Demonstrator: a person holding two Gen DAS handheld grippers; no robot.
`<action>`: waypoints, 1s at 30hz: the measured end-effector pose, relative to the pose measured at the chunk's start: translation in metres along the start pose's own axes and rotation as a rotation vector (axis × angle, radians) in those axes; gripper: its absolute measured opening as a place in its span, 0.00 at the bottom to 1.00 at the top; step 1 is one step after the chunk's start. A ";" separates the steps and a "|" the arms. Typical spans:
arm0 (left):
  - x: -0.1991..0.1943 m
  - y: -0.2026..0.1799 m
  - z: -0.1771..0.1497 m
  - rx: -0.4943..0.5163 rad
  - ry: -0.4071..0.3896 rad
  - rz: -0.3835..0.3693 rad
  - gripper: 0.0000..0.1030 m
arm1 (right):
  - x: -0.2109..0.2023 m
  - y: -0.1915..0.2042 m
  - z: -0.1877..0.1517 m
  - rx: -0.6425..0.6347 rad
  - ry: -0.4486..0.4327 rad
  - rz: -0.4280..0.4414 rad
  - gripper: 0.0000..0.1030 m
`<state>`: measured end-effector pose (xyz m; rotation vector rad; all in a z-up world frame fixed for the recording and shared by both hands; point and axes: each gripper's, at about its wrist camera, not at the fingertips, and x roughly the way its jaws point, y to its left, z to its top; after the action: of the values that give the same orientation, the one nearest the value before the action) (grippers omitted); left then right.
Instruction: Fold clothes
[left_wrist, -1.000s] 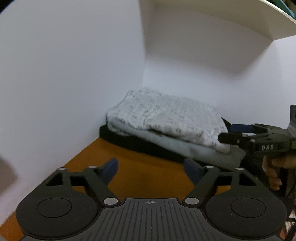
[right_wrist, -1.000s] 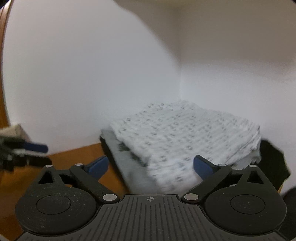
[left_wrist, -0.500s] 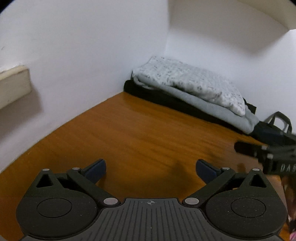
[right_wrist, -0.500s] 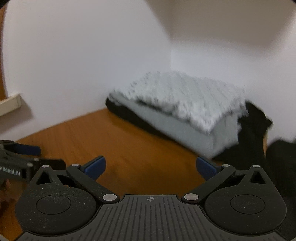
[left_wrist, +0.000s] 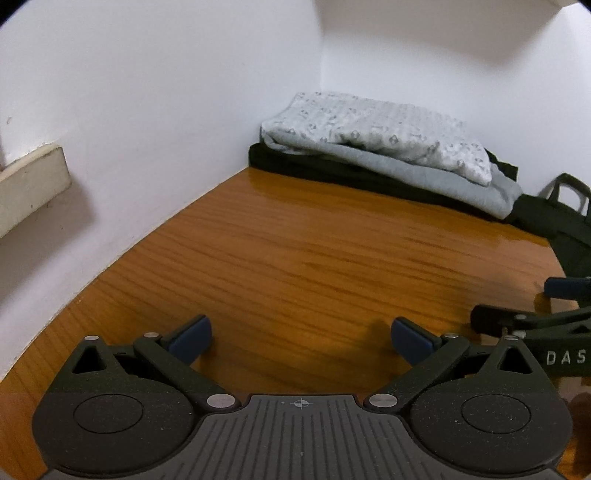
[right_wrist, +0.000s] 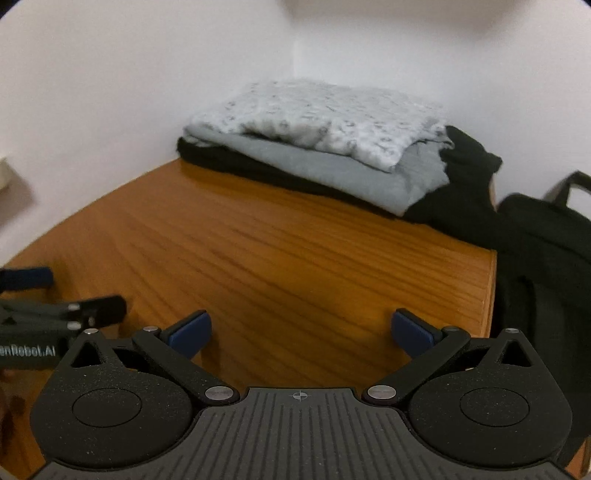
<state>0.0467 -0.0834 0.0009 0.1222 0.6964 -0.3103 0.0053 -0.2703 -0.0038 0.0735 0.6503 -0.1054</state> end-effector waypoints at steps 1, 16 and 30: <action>0.001 -0.001 0.000 0.006 0.003 0.007 1.00 | 0.000 0.001 0.000 0.003 0.004 -0.007 1.00; 0.003 -0.001 0.001 0.011 0.005 0.010 1.00 | 0.002 0.005 -0.004 0.025 0.027 -0.054 1.00; 0.004 -0.001 0.000 0.013 0.004 0.010 1.00 | 0.000 0.006 -0.005 0.035 0.024 -0.063 1.00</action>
<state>0.0492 -0.0850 -0.0014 0.1382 0.6981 -0.3053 0.0027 -0.2634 -0.0075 0.0887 0.6750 -0.1767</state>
